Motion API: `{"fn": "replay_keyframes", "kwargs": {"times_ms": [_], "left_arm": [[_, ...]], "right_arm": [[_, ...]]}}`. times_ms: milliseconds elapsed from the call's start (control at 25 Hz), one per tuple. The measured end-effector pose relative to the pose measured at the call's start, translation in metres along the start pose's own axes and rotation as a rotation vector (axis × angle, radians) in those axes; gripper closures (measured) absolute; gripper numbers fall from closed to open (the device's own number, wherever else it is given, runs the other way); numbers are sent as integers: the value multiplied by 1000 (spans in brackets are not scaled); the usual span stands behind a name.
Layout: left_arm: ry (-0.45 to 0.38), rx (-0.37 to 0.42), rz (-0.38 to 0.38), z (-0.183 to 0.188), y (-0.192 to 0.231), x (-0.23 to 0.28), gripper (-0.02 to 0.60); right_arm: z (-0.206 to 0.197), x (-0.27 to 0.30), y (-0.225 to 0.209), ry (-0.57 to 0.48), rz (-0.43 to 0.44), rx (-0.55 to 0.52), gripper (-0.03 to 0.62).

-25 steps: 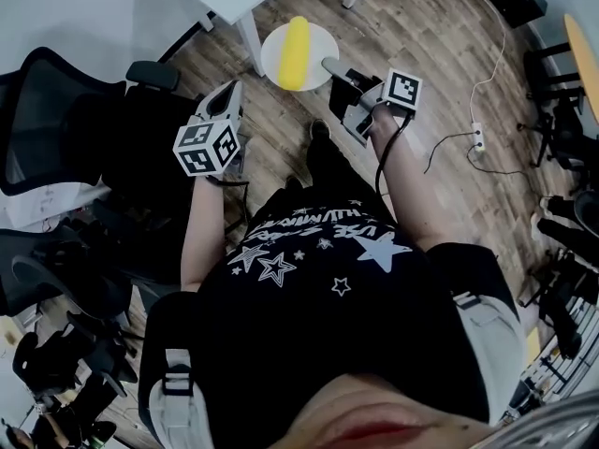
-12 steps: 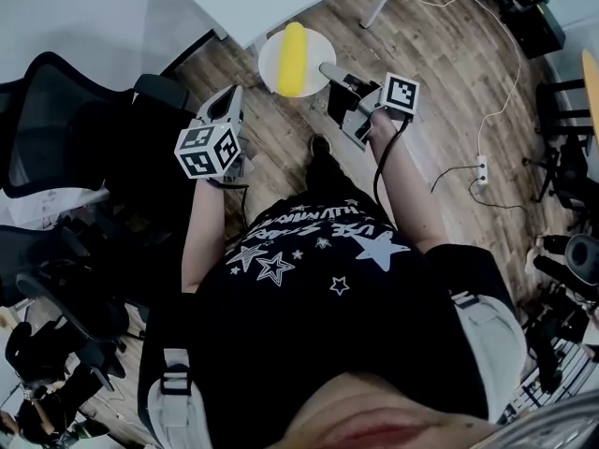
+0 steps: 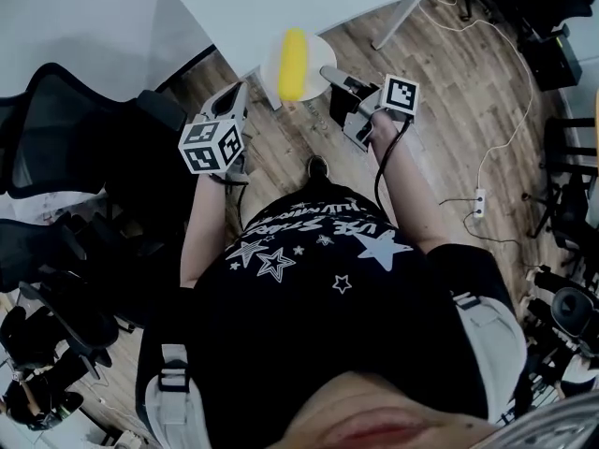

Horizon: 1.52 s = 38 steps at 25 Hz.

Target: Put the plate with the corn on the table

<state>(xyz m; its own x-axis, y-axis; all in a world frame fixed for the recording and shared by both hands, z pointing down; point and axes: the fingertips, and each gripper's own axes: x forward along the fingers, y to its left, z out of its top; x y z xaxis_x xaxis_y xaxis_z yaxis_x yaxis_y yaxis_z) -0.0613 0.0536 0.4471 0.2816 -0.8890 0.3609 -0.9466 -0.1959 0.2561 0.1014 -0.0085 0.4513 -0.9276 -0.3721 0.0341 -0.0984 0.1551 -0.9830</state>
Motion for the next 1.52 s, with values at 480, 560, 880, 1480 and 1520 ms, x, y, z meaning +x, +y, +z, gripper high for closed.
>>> {"fn": "replay_keyframes", "kwargs": {"times_ms": [480,560,880,1480,1520], "left_arm": [[-11,-70,148,23,26,76,575],[-9,-83,164,23,28,78,575],[14,-74,149,24,32,96,575],[32,-93,77,56,108,164,575],[33,-94,75,60,119,169,575]], "right_arm": [[97,45,-33,117,21,16,546],[101,45,-35,122,11,16,546],[112,52,-48,115,11,33,546],[169,121,-57,30,2,5,548],[175,132,-57,26,5,-1,548]]}}
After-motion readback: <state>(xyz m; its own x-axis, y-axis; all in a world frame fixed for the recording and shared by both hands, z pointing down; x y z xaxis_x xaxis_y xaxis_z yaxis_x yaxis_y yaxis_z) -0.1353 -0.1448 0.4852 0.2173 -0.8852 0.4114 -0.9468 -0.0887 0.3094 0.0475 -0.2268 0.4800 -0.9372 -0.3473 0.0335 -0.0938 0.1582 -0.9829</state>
